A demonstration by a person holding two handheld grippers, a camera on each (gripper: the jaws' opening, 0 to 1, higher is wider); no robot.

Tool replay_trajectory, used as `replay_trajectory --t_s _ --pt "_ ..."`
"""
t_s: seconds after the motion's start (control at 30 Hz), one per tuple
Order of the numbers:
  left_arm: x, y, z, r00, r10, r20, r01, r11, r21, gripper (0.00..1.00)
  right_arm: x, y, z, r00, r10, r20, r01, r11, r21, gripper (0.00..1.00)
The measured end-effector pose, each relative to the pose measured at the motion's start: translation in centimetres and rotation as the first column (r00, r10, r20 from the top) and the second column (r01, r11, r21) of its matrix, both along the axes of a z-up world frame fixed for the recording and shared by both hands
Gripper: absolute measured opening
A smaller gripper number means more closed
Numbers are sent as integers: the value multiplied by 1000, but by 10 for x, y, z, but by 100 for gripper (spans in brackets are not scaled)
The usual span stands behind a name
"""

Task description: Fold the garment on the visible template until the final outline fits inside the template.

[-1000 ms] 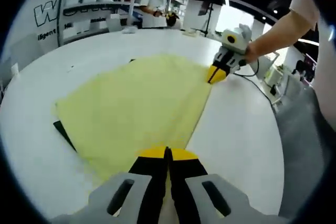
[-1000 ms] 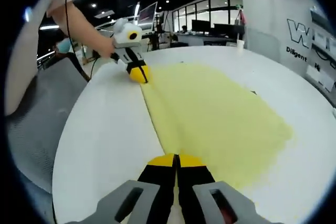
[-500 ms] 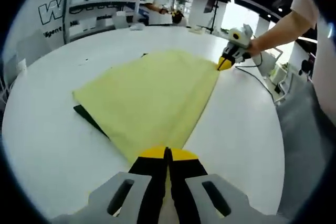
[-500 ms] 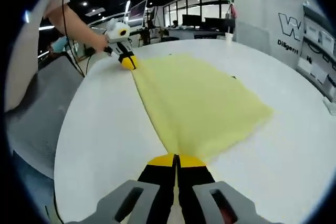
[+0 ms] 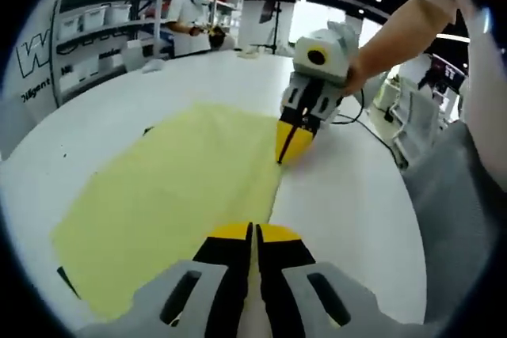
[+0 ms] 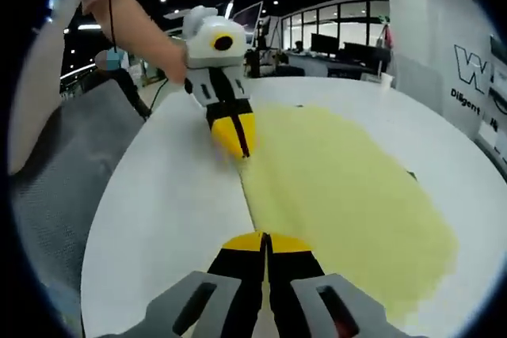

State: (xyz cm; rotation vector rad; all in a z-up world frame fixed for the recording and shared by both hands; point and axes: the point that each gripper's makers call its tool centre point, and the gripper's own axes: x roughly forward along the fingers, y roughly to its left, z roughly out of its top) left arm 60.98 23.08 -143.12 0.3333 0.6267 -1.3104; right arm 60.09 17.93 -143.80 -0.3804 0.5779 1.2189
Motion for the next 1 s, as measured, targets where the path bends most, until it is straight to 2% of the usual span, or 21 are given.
replay_trajectory --t_s 0.17,0.4,0.6,0.77,1.0 --pt "-2 -3 -13 1000 -13 -17 14 999 29 2 -1 26 -5 999 36 -2 -36 999 8 0" --pt "-1 -3 -12 1000 -1 -22 2 1000 25 2 3 37 -5 999 40 -1 -40 999 22 0" --pt "-1 -12 -10 1000 -1 -20 1 1000 11 4 7 49 -3 999 45 1 -45 998 38 0" --pt "-2 -13 -13 1000 -3 -26 4 1000 18 2 7 48 -6 998 55 -4 -55 998 28 0" --pt "1 -8 -14 1000 -4 -27 4 1000 19 1 6 34 -7 999 52 -10 -52 998 24 0"
